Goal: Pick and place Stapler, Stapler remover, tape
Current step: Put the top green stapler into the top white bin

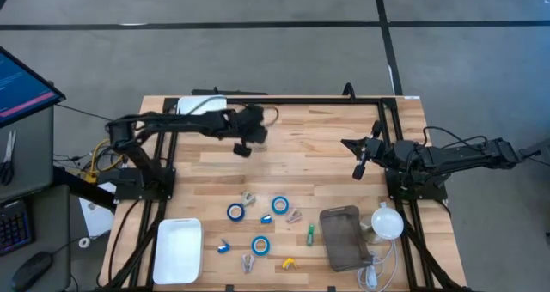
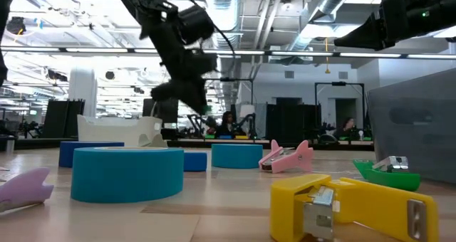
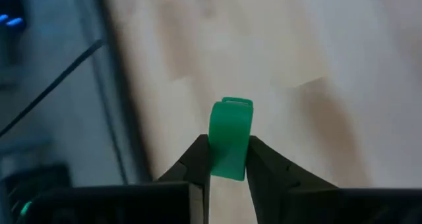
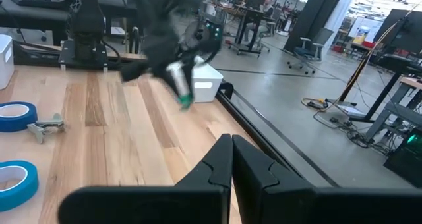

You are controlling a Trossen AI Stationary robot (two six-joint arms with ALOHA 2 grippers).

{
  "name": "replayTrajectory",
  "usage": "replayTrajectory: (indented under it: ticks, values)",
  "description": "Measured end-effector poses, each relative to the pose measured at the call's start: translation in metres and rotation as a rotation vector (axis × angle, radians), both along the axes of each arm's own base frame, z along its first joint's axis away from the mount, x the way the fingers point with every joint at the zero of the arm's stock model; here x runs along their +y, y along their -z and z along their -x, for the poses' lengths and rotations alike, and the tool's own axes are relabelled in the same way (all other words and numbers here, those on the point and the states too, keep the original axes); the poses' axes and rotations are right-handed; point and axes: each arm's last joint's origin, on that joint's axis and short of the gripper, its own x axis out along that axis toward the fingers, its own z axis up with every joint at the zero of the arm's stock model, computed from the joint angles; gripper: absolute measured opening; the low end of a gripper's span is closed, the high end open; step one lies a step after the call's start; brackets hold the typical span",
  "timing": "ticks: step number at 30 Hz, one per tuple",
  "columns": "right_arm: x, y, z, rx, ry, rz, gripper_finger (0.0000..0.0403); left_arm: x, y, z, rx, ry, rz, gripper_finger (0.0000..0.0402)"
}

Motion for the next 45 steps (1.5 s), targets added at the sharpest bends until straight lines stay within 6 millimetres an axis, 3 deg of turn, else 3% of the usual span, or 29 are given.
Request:
replayTrajectory:
  ticks: [7,12,17,29,37,45]
  values:
    - [0.000,0.000,0.000,0.000,0.000,0.000,0.0000,0.030,-0.043,0.039,-0.128,-0.231,-0.034,0.0052]
    - [0.000,0.000,0.000,0.002,0.000,0.000,0.0000,0.042,-0.051,0.067,-0.069,-0.383,-0.042,0.0050]
    - [0.000,0.000,0.000,0.004,0.000,0.000,0.0000,0.050,-0.043,0.086,0.004,-0.494,0.012,0.0051]
    - [0.000,0.001,0.000,0.007,0.000,-0.002,0.0000,0.059,0.020,0.136,0.172,-0.682,0.121,0.0050]
    - [0.000,0.001,0.000,0.006,0.001,-0.002,0.0000,0.073,0.022,0.148,0.133,-0.753,0.110,0.0053]
    - [0.000,0.001,0.000,0.006,0.001,-0.002,0.0000,0.073,0.022,0.147,0.102,-0.747,0.139,0.0100]
